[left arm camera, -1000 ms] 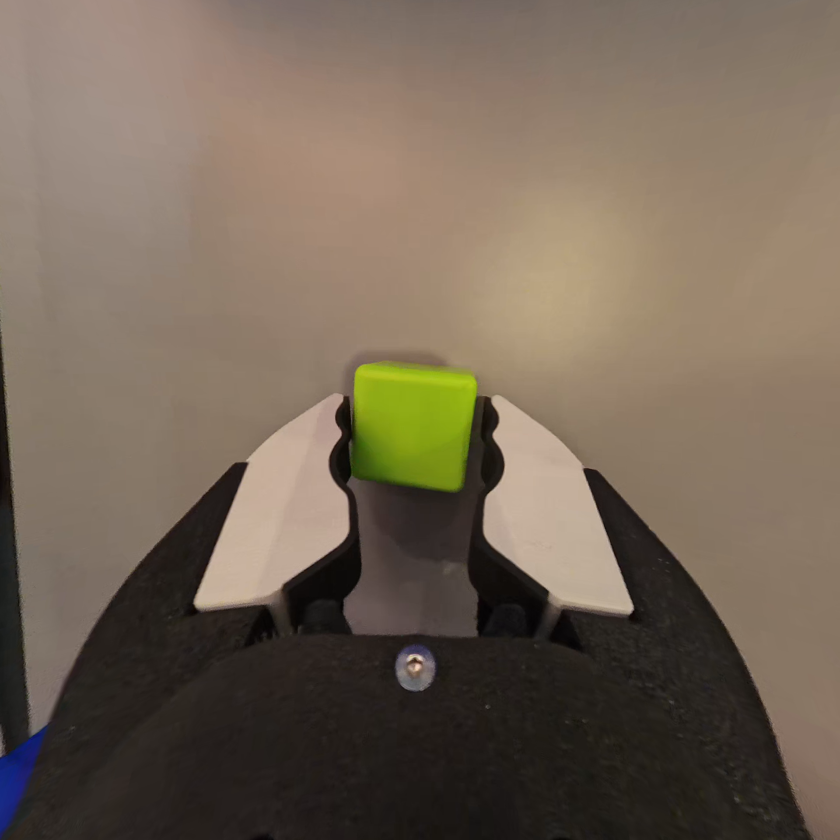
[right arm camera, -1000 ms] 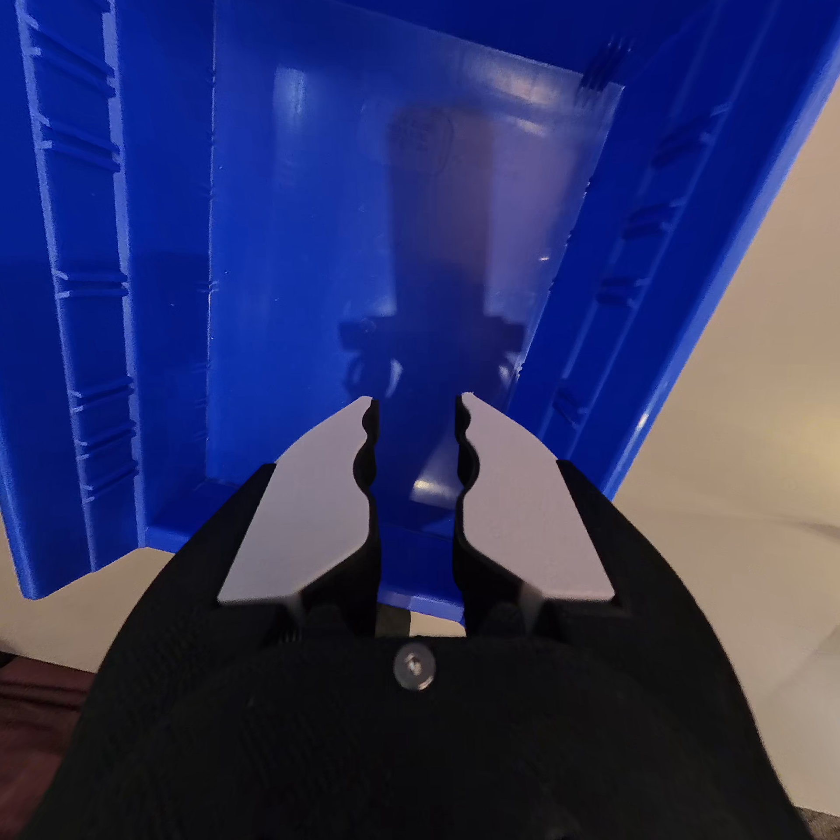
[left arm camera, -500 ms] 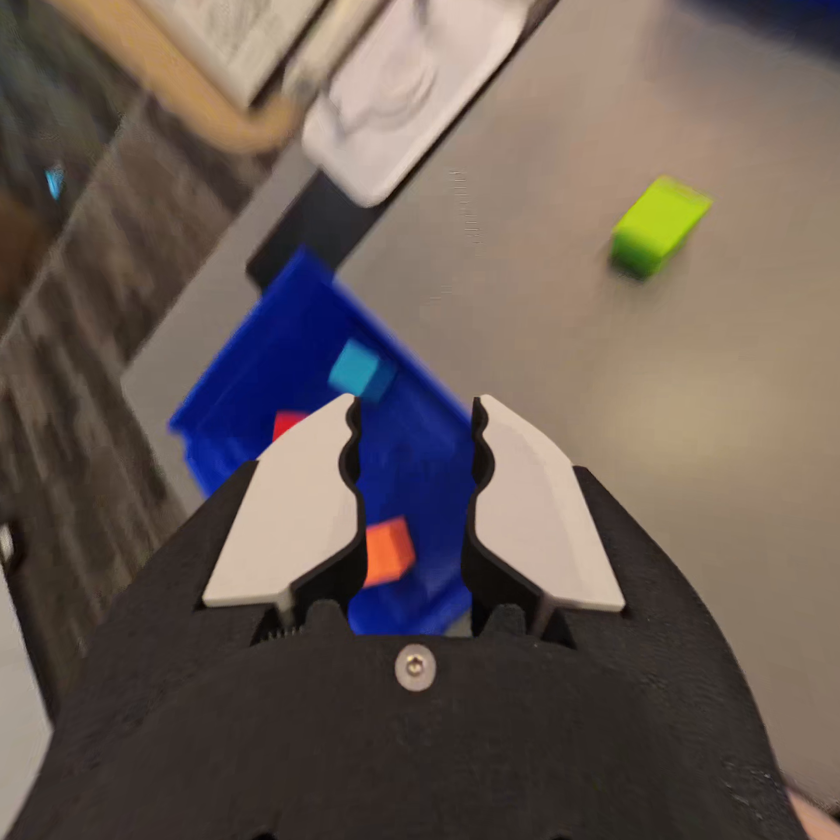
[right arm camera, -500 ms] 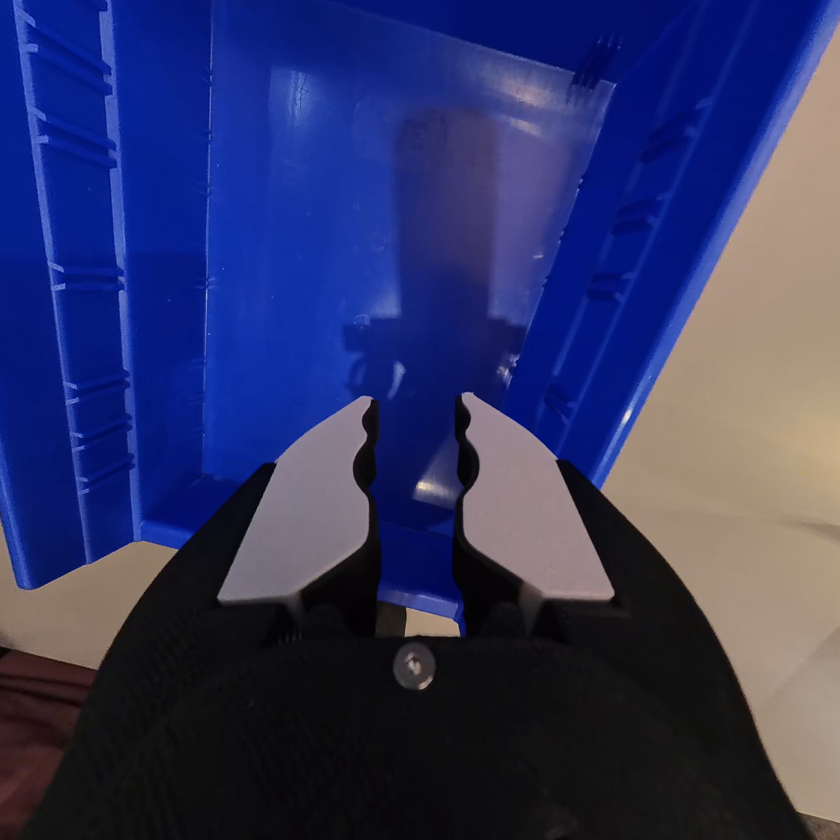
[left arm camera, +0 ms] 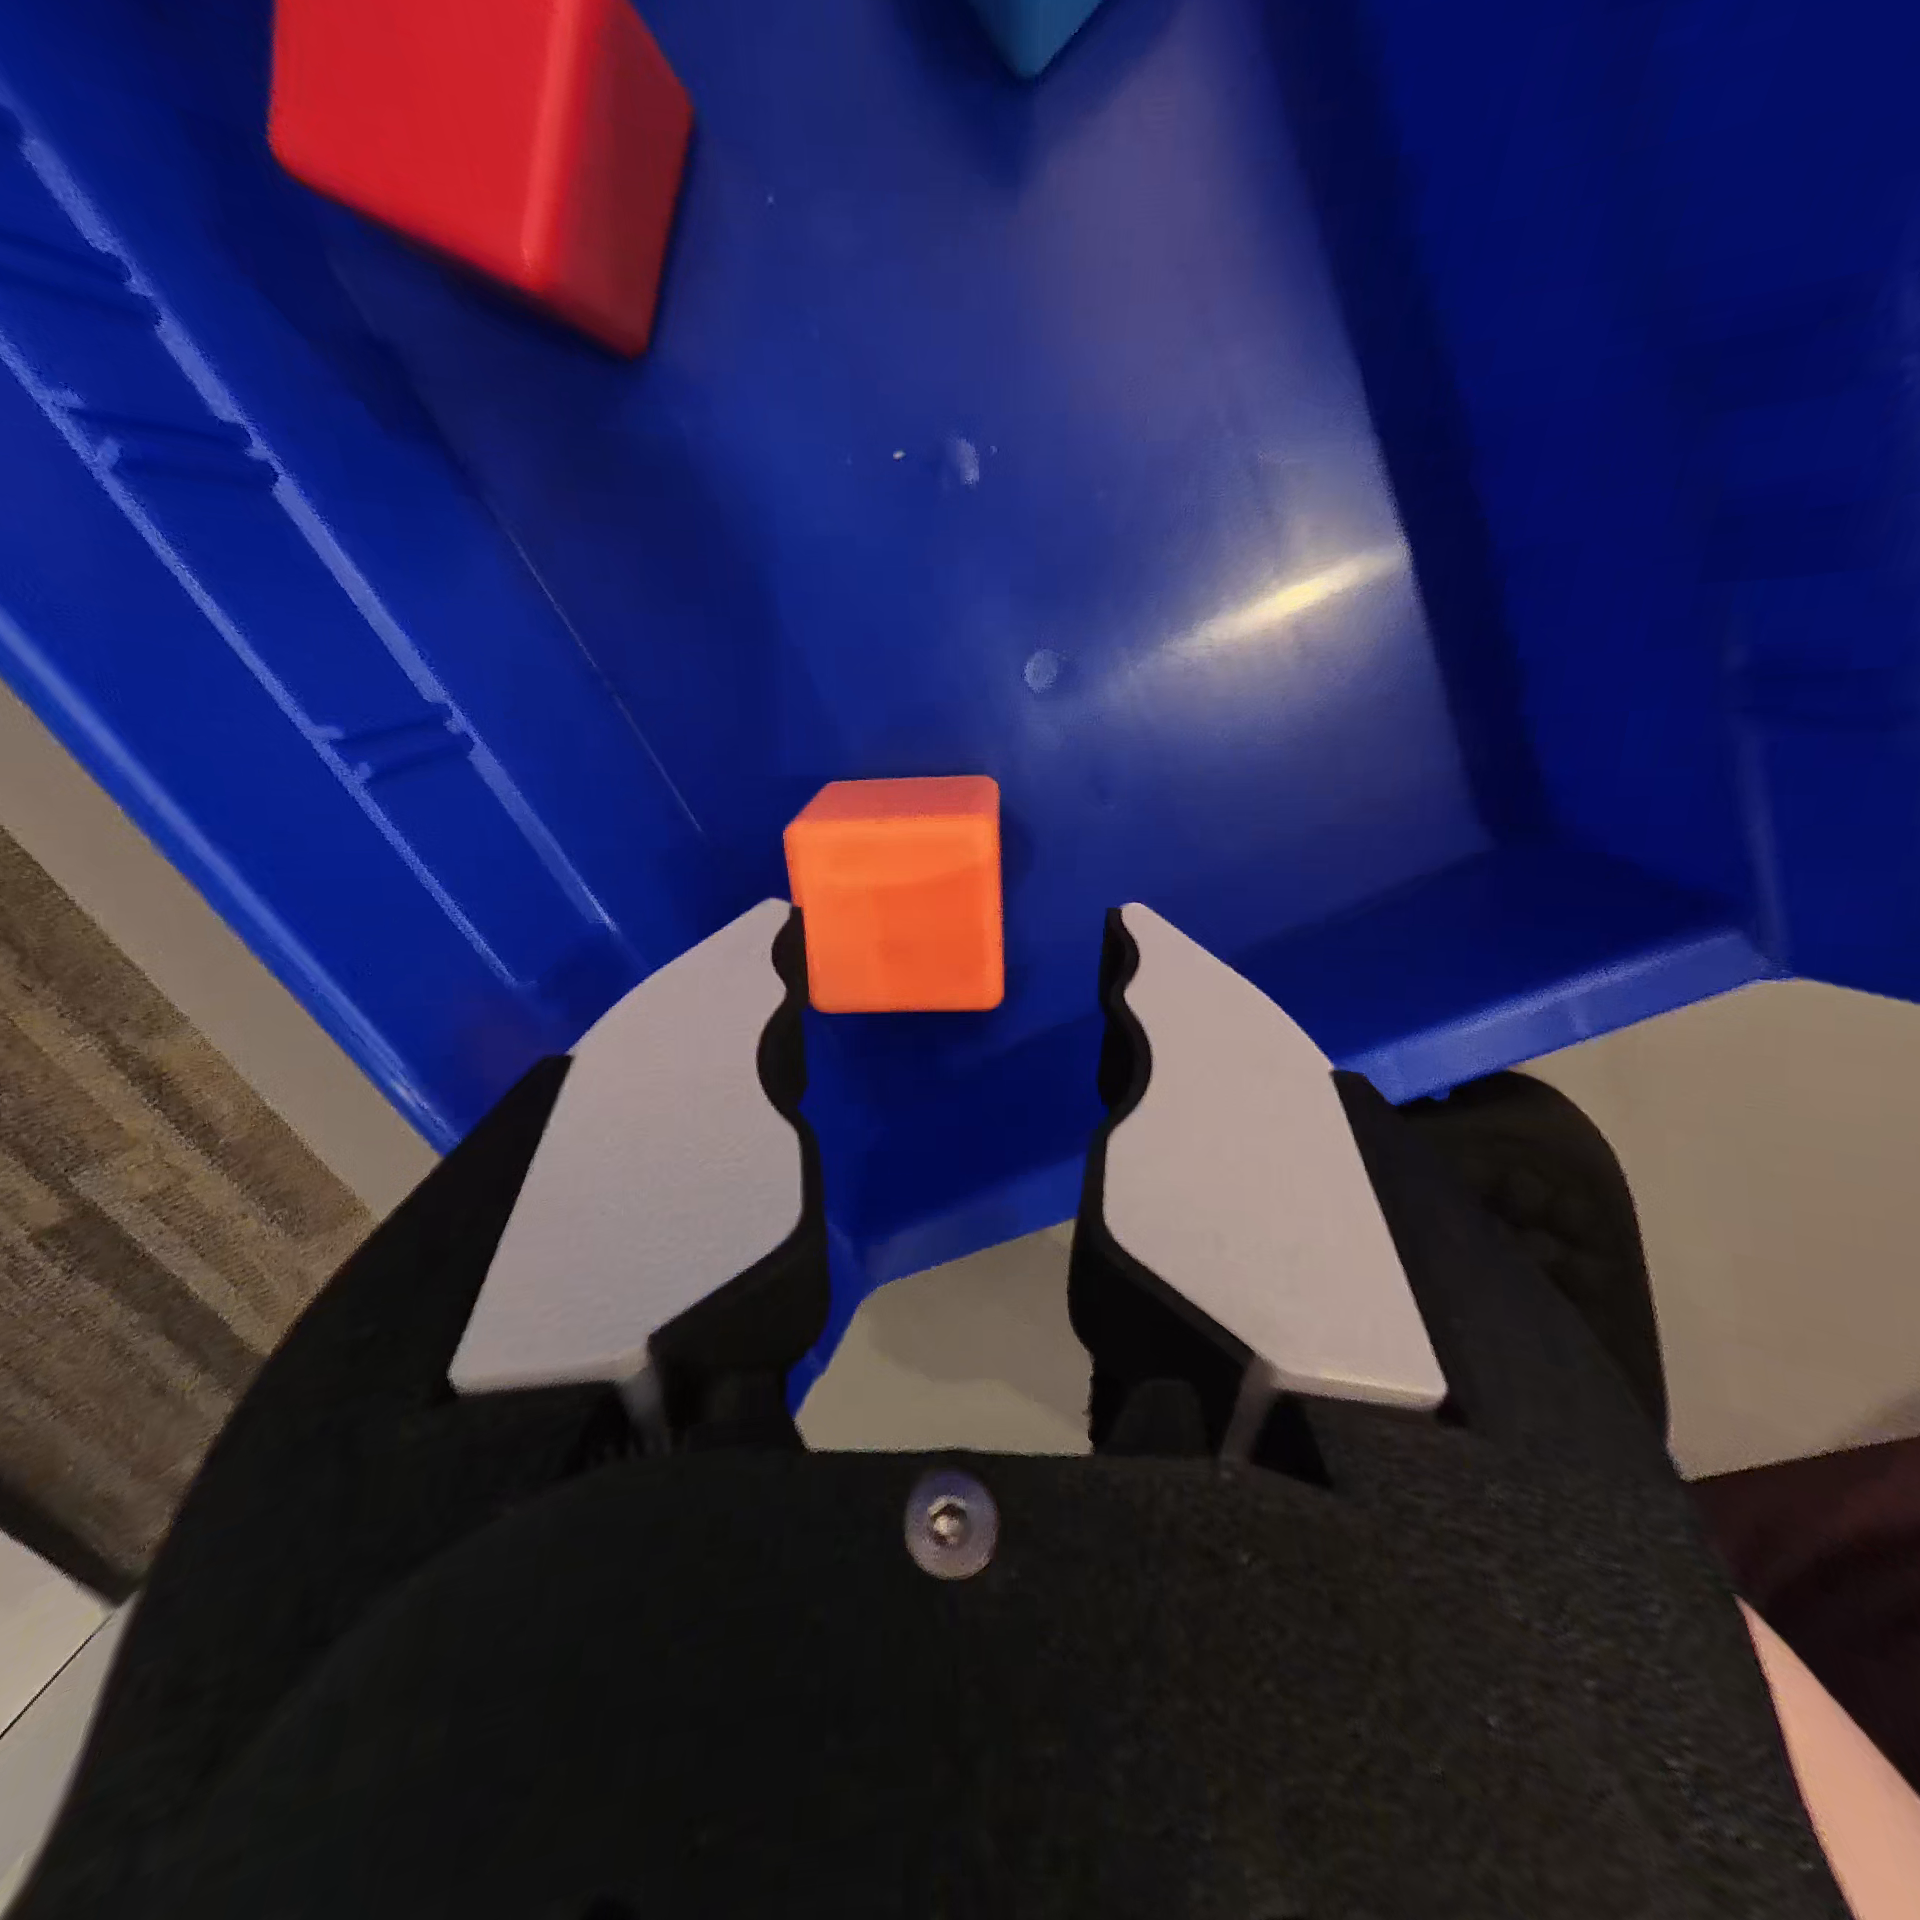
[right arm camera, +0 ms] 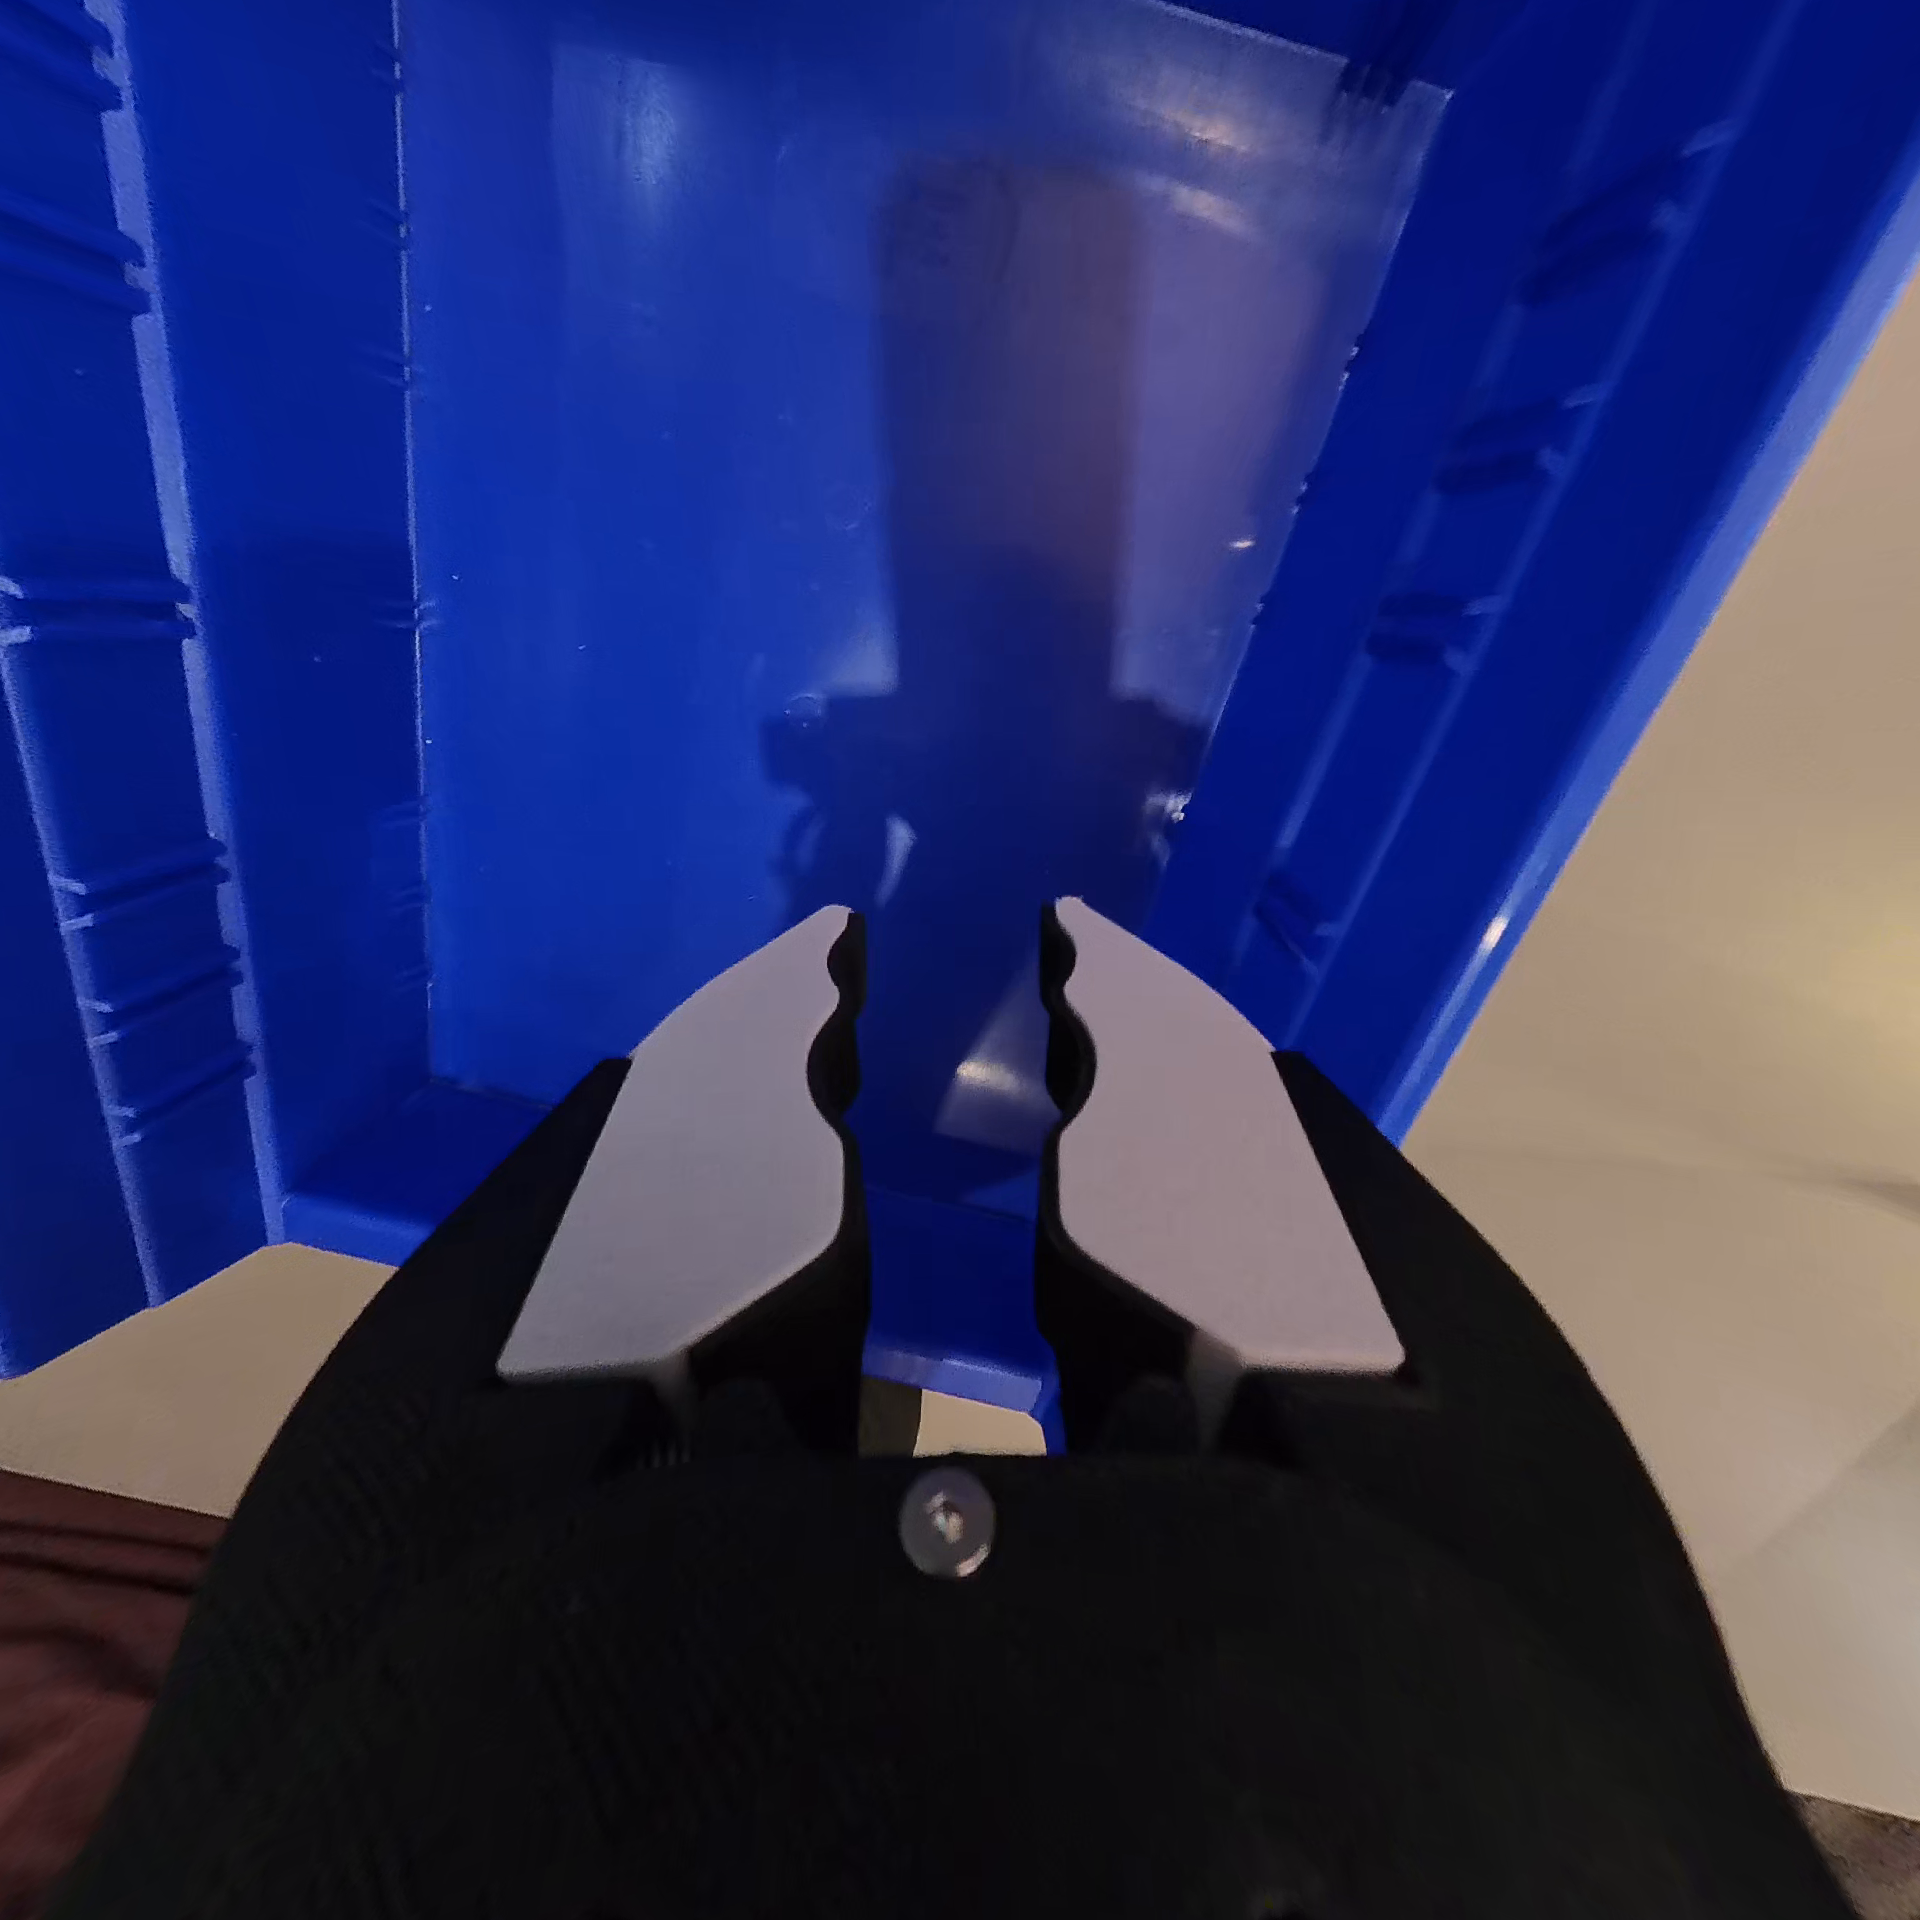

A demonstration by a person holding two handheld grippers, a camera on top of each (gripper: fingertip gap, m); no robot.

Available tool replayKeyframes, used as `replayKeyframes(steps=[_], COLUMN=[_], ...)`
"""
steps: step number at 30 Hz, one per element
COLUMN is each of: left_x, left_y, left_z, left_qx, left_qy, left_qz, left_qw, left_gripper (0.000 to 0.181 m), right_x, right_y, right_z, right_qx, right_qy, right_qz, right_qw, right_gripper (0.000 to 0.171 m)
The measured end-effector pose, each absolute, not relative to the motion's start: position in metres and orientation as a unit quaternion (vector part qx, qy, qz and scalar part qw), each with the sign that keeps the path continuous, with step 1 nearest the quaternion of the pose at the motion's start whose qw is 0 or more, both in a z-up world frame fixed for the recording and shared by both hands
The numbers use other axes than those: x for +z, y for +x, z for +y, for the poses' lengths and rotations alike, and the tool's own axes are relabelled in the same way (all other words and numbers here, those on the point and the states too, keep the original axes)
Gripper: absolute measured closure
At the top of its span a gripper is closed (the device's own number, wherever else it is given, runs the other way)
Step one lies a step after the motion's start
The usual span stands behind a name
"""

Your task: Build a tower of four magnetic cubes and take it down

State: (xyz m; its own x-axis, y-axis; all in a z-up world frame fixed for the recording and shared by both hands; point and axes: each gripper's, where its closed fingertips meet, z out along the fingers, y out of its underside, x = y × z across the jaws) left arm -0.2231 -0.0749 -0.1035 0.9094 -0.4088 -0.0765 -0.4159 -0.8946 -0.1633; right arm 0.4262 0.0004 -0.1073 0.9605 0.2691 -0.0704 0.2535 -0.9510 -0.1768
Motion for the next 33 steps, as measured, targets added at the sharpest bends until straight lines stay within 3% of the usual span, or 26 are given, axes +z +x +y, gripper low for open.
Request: replayKeyframes(steps=[8, 10, 16, 23, 28, 33], left_x=[-0.131, -0.138, -0.130, -0.037, 0.041, 0.021], left_y=[-0.239, -0.242, -0.243, -0.226, -0.124, 0.007], left_z=[-0.074, -0.077, -0.075, -0.060, -0.057, -0.072], left_qx=[0.065, 0.065, 0.082, 0.132, 0.045, -0.038], left_qy=[-0.976, -0.977, -0.971, -0.945, -0.870, -0.801], left_qz=[0.208, 0.204, 0.222, 0.221, 0.297, 0.472], left_qw=[0.024, 0.005, 0.016, 0.202, 0.390, 0.367], left_gripper=[0.126, 0.133, 0.133, 0.133, 0.134, 0.134], right_x=[-0.111, -0.111, -0.113, -0.116, -0.116, -0.115], right_y=[0.427, 0.426, 0.426, 0.427, 0.427, 0.424], right_z=[-0.002, -0.003, -0.004, -0.007, -0.008, -0.009], right_qx=[0.045, 0.045, 0.046, 0.047, 0.049, 0.053], right_qy=[-0.987, -0.987, -0.987, -0.987, -0.987, -0.986], right_qz=[-0.137, -0.139, -0.141, -0.144, -0.143, -0.149], right_qw=[0.069, 0.069, 0.063, 0.053, 0.051, 0.051], right_gripper=[0.137, 0.137, 0.137, 0.137, 0.137, 0.137])
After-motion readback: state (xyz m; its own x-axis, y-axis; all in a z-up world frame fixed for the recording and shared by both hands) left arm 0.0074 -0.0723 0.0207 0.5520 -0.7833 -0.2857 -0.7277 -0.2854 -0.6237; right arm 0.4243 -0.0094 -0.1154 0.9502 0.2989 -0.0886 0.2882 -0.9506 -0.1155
